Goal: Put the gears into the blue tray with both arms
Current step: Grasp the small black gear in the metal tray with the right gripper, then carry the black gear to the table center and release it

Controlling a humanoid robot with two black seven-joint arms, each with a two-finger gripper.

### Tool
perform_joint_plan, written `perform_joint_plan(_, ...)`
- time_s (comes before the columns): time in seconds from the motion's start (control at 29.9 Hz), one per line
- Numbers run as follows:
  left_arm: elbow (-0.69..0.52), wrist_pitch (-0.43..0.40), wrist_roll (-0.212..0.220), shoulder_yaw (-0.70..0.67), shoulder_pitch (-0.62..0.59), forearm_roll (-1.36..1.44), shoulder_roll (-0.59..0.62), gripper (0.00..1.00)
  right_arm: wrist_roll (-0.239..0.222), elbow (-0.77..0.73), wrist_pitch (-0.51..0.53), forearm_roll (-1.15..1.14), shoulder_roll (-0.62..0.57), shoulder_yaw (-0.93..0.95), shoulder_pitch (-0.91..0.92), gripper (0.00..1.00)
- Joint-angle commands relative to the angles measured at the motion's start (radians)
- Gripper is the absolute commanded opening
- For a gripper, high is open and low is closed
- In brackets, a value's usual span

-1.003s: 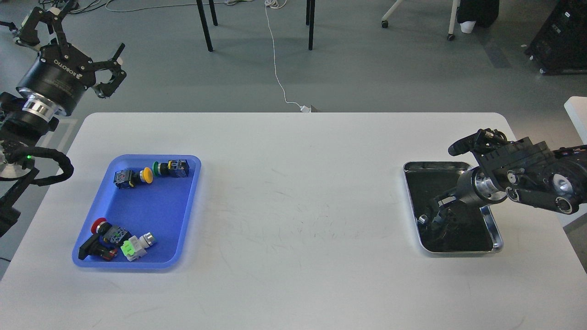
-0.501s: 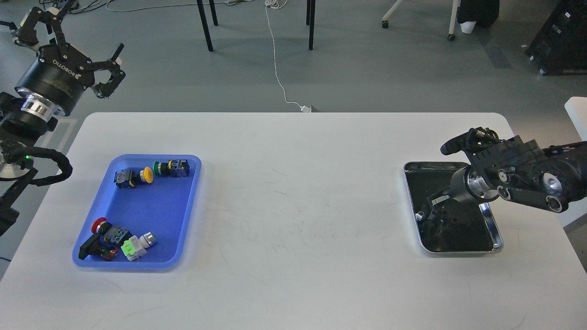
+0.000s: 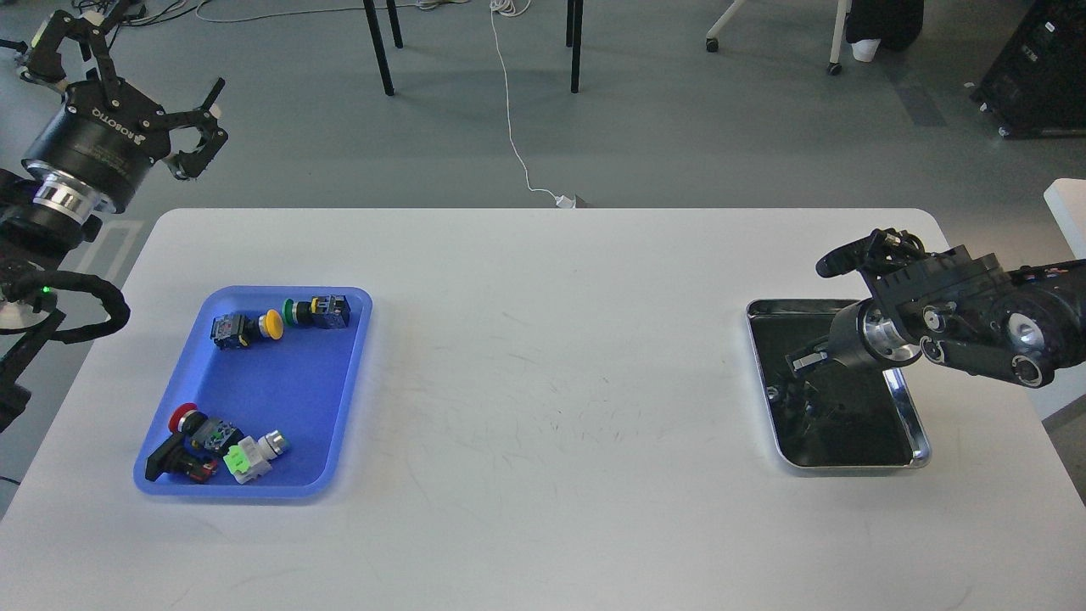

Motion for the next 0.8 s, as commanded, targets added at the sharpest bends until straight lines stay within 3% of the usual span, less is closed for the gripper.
perform_joint_plan(0.0, 0.0, 0.0, 0.0, 0.0, 0.0, 0.0, 0.0, 0.98, 0.0, 0.029, 0.007, 0.01, -0.015, 0.022, 0.084, 0.01)
perform_joint_plan(0.2, 0.0, 0.002, 0.0, 0.002, -0.003, 0.0, -0.003, 0.98, 0.009, 0.132, 0.007, 0.076, 0.028, 0.075, 0.201, 0.01)
perform_joint_plan(0.5, 0.0, 0.004, 0.002, 0.002, -0.025, 0.001, 0.009, 0.98, 0.024, 0.139, -0.005, 0.193, 0.29, 0.107, 0.18, 0.01)
perform_joint_plan(0.77, 0.0, 0.006, 0.002, 0.005, -0.023, 0.001, 0.016, 0.98, 0.038, 0.111, -0.008, 0.191, 0.445, 0.106, 0.094, 0.01)
